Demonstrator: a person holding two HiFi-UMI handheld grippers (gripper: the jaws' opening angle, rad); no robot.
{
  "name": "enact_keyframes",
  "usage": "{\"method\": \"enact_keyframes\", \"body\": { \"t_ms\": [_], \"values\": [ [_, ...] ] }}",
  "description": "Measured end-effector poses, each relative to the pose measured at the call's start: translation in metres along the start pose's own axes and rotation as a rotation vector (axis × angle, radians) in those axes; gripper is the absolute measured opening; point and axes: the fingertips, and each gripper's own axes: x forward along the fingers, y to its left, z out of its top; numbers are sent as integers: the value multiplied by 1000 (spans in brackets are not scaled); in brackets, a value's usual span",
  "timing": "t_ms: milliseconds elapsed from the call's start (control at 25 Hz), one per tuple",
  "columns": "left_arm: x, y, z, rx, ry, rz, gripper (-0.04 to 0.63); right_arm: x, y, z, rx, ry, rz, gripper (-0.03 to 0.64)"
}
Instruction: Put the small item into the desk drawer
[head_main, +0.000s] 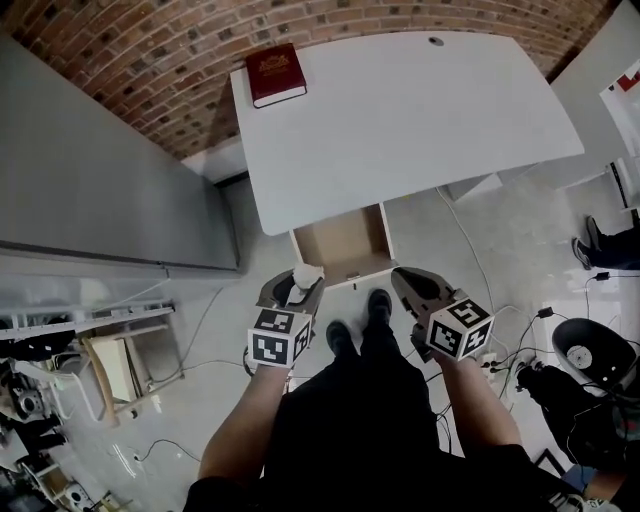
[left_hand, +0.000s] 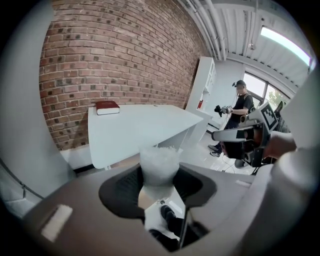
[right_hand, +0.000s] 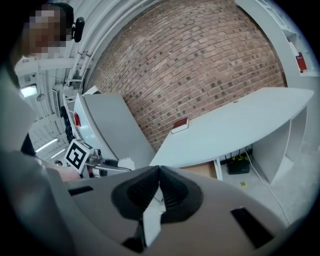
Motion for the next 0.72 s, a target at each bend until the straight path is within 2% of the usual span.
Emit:
{"method": "enact_keyframes", "body": {
  "t_ms": [160,440,720],
  "values": [
    [25,4,-9,-11,37,-19,190,13,-13,-10,-1,33,1,12],
    [84,4,-23,65,110,-79,190,34,-41,-25,-5,84,-20,12],
    [139,10,-43,-8,192,-104,190,49,-57,-50,63,115,-20,12]
  ]
}}
